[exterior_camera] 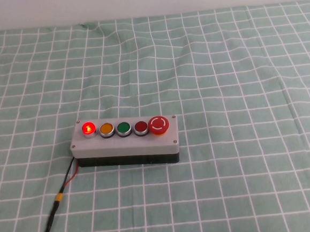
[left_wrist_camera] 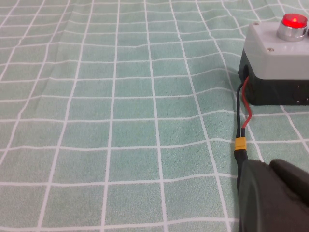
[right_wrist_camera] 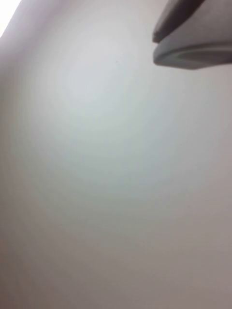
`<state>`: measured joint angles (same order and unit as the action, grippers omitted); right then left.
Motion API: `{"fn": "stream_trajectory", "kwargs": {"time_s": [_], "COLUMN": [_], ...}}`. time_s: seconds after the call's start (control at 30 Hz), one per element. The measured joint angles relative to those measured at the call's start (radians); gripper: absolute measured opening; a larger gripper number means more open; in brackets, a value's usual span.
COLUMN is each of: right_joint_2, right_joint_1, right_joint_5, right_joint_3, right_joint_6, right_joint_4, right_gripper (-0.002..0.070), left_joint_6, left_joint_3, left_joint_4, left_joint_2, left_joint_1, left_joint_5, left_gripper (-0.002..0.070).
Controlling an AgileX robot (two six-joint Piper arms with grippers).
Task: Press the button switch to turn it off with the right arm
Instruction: 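Press the lit red button on the button box to turn it off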
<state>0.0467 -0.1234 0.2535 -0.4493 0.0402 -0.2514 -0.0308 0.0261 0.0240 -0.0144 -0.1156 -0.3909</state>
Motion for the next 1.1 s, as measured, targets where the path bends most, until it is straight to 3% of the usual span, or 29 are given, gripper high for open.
{"fn": "stream_trajectory", "kwargs": {"time_s": [0.43,0.6,0.73,0.87,1.1], "right_joint_2": [0.483,0.645,0.763,0.898,1.125], "right_joint_1": [0.000,0.000,0.000,0.000,0.008], "right_joint_5": [-0.669,-0.732,-0.795,-0.887,-1.003], "right_joint_3": [-0.430,-0.444,-0.444,-0.444,-0.444], "right_joint_6": [0.000,0.001,-0.010,-0.181,-0.683], "right_joint_4": [0.018,0.010,-0.133,-0.306,-0.730], "right_gripper": [-0.0016,-0.0016,-0.0016,-0.0016,-0.0014], "left_joint_6": [0.000,0.000,0.000,0.000,0.000], "left_joint_3": [0.000,0.000,0.000,0.000,0.000], "left_joint_4": [0.000,0.000,0.000,0.000,0.000], "left_joint_2": [0.000,0.000,0.000,0.000,0.000], "left_joint_1": [0.000,0.000,0.000,0.000,0.000], "left_joint_5": [0.000,0.000,0.000,0.000,0.000], "left_gripper": [-0.0003,-0.0003,-0.0003,-0.0003,-0.0003]}}
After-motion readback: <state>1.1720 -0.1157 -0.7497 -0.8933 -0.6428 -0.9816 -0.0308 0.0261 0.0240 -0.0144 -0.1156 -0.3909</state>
